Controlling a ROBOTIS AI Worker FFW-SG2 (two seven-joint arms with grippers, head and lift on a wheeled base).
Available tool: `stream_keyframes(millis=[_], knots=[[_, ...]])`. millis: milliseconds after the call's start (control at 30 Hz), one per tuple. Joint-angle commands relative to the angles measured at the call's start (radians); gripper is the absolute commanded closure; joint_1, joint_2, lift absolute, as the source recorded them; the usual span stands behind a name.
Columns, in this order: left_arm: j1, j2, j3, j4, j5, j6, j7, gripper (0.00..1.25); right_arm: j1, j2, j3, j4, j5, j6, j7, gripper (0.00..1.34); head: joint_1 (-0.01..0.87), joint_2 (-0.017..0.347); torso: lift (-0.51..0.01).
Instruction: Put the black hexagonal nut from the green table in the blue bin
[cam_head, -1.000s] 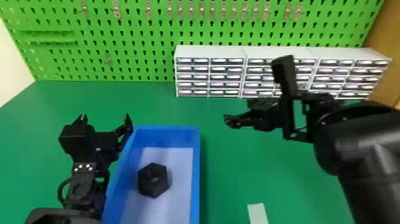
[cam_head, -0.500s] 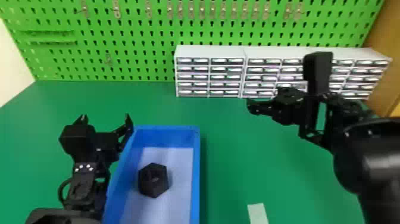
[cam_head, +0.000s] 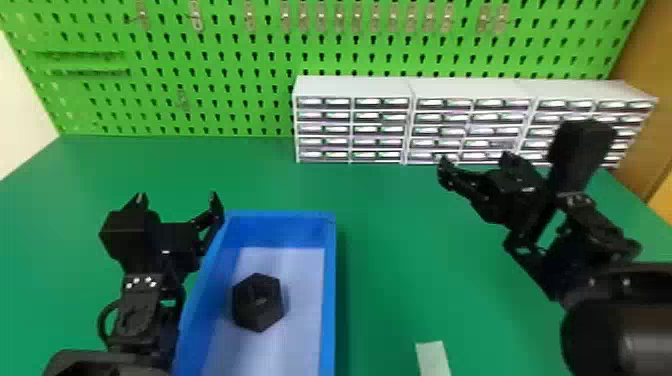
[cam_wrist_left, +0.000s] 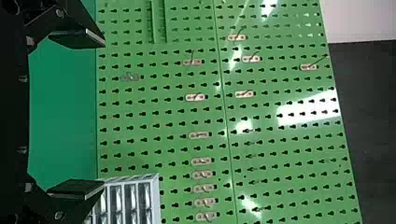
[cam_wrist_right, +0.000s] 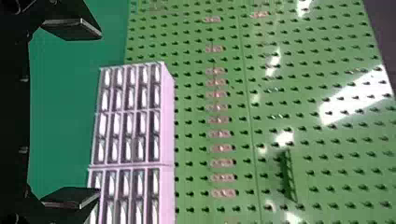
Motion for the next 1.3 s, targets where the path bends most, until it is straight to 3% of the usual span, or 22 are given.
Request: stream_keyframes(millis=[0,333,733,1267], knots=[[0.0,0.0,-0.004,0.002,0.0,0.0,0.002,0.21,0.05,0.034,-0.022,0.0,0.015,-0.081,-0.017,0.12,0.657,0.057,-0.095],[0.003,0.0,-0.011,0.002,0.005,0.0,0.011,0.21,0.127,0.02,-0.001,0.011,0.081,-0.161,-0.077,0.12,0.657,0.057,-0.095],[0.005,0.0,-0.017,0.002,0.005,0.0,0.011,0.21,0.201,0.002,0.045,0.104,0.117,-0.323,-0.18,0.12,0.657,0.057,-0.095],[0.011,0.0,-0.022,0.003,0.009,0.0,0.011,0.21,0.219,-0.003,0.062,0.133,0.13,-0.354,-0.197,0.12,0.657,0.057,-0.095]])
